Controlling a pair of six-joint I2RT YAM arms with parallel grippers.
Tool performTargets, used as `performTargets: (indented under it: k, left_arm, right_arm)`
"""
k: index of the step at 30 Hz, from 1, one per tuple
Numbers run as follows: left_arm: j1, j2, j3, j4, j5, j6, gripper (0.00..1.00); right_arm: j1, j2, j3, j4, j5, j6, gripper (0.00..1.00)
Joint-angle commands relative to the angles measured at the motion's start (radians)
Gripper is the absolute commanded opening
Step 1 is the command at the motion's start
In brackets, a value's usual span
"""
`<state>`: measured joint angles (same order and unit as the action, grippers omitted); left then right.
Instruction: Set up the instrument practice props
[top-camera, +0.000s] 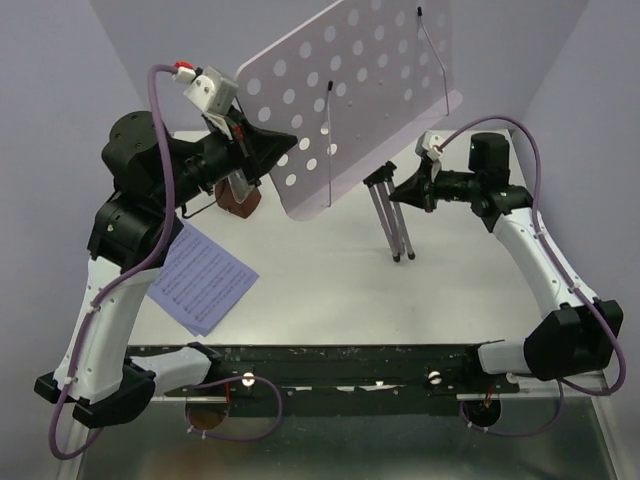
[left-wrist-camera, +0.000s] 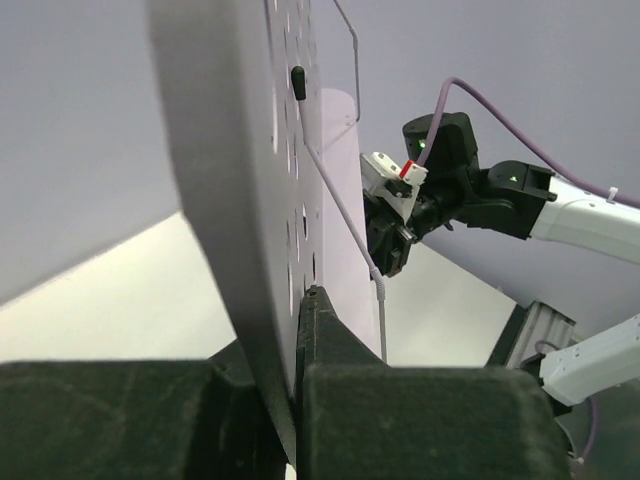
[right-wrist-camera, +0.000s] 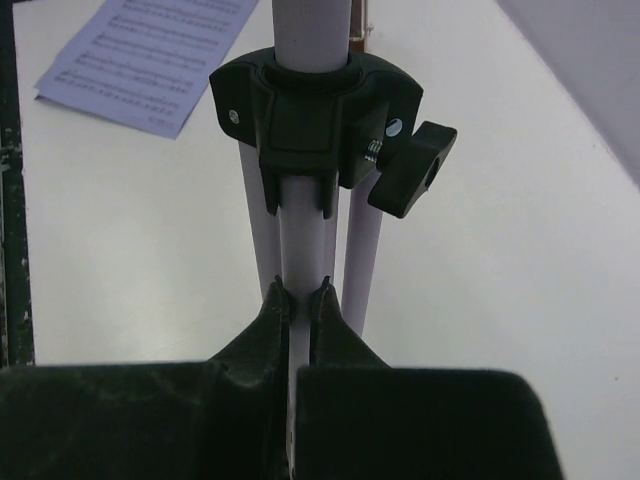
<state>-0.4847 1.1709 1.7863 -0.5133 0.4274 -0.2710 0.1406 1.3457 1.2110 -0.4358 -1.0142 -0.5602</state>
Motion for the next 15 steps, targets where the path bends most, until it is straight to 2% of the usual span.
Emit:
performTargets:
  k: [1,5,9,15]
  left_arm:
    - [0.011,-0.042,0.101,0.068,-0.059,0.295,0.00]
    - [0.011,-0.080,0.053,0.056,-0.065,0.300,0.00]
    - [-0.002,-0.099,-0.028,0.094,-0.065,0.277,0.00]
    - [-0.090,-0.071,-0.100,0.163,-0.116,0.237,0.00]
  right_arm:
    - [0.097,0.021,0.108,0.259,0.077,0.230,0.00]
    - [0.109,0.087,0.067,0.397,0.153,0.266,0.00]
    - [0.109,0.107,0.003,0.425,0.126,0.243,0.00]
    - [0.108,0.064,-0.091,0.382,0.103,0.192,0.00]
